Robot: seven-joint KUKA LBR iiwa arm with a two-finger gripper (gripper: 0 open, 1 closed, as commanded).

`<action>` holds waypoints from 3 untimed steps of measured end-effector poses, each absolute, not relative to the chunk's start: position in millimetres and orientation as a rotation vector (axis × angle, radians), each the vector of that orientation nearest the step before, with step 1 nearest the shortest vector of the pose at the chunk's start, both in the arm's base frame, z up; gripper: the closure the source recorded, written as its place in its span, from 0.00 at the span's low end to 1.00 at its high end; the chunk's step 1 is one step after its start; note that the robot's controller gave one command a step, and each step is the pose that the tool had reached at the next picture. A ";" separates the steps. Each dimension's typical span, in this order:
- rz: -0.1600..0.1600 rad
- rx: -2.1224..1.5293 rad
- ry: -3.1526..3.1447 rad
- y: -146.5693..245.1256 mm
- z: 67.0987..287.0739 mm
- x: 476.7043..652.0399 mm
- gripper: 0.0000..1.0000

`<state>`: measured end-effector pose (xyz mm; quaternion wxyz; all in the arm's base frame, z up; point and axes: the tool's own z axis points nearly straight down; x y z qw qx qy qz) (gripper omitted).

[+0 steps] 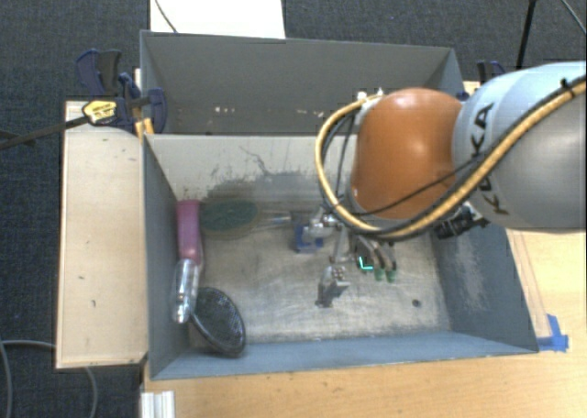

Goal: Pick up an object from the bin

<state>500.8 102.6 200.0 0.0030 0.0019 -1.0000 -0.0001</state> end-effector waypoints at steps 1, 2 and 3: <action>0.000 0.314 -3.130 83.9 159.9 557.5 0.00; -0.001 -0.025 -3.142 77.6 78.3 587.8 0.00; -0.002 -0.028 -3.145 77.7 80.4 588.7 1.00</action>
Offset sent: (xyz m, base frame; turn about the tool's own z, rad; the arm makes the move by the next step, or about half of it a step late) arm 0.0556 -0.0178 -0.0395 -0.1977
